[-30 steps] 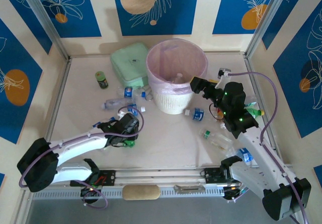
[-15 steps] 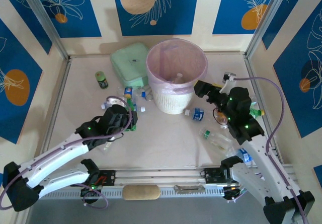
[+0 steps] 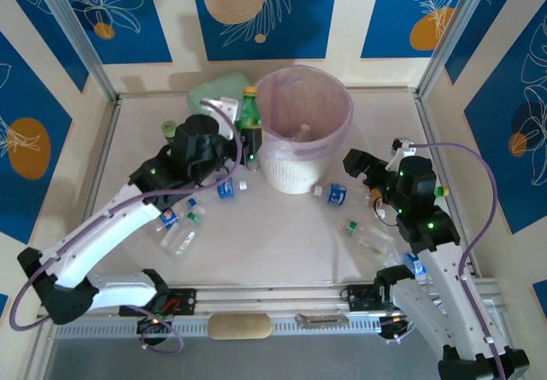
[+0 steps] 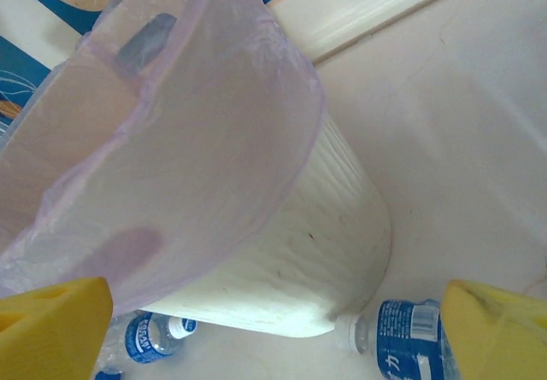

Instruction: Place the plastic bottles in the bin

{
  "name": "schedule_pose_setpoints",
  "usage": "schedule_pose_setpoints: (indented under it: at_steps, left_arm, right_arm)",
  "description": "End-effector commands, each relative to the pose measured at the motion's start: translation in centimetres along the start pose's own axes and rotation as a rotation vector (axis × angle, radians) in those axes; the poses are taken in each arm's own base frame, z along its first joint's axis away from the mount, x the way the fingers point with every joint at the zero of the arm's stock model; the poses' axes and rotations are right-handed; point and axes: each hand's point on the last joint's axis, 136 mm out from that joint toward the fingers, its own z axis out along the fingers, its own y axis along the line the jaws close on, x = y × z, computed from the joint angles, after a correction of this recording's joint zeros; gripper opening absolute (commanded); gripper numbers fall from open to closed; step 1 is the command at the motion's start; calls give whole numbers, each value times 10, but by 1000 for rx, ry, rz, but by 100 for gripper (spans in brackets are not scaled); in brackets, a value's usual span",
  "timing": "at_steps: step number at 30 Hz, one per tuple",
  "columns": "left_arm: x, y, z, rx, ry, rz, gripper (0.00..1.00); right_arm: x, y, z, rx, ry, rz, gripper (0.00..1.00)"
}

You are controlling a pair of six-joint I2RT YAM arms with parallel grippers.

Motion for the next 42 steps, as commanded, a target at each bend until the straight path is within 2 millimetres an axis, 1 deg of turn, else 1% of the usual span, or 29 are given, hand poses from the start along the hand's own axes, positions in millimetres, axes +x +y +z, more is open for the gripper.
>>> schedule_pose_setpoints:
  at_steps: [1, 5, 6, 9, 11, 13, 16, 19, 22, 25, 27, 29, 31, 32, 34, 37, 38, 42]
  left_arm:
    - [-45, -23, 10, 96, -90, 92, 43]
    - [-60, -37, 46, 143, -114, 122, 43]
    - [-63, -39, 58, 153, -112, 121, 43]
    - [-66, -42, 90, 188, -88, 110, 43]
    - [-62, -43, 113, 203, -66, 123, 43]
    - [-56, -45, 135, 210, -31, 145, 43]
    - [-40, -48, 162, 229, 36, 147, 43]
    - [-21, -47, 182, 236, 95, 135, 43]
    - [-5, -44, 196, 231, 134, 122, 44]
    - [4, -42, 203, 235, 156, 99, 46]
    - [6, -41, 205, 238, 164, 90, 49]
    - [8, -40, 206, 238, 171, 87, 59]
    - [6, -41, 204, 239, 171, 87, 72]
    - [5, -41, 202, 241, 170, 85, 75]
    - [0, -43, 197, 250, 164, 80, 82]
    - [-9, -47, 187, 271, 150, 70, 88]
    - [-11, -48, 184, 279, 148, 67, 90]
    - [-24, -55, 162, 321, 132, 60, 96]
  right_arm:
    - [4, -1, -3, -4, 25, 36, 99]
    - [5, -7, -2, 9, 25, 48, 99]
    - [4, -8, -2, 12, 20, 47, 99]
    - [1, -9, -4, 17, 18, 43, 99]
    - [1, -10, -5, 18, 19, 35, 99]
    - [1, -12, -6, 21, 18, 28, 99]
    - [0, -13, -10, 32, 17, 30, 99]
    - [-3, -14, -13, 44, 16, 28, 99]
    - [-6, -16, -16, 57, 10, 29, 99]
    - [-7, -16, -18, 62, 12, 30, 99]
    - [-7, -17, -20, 67, 15, 32, 99]
    - [-6, -19, -20, 74, 20, 36, 99]
    - [-7, -21, -20, 84, 18, 42, 99]
    - [-7, -22, -20, 88, 19, 45, 99]
    - [-7, -25, -20, 106, 21, 51, 99]
    - [-6, -33, -20, 145, 25, 66, 99]
    - [-6, -37, -21, 166, 27, 75, 99]
    - [-2, -58, -26, 272, 49, 113, 99]
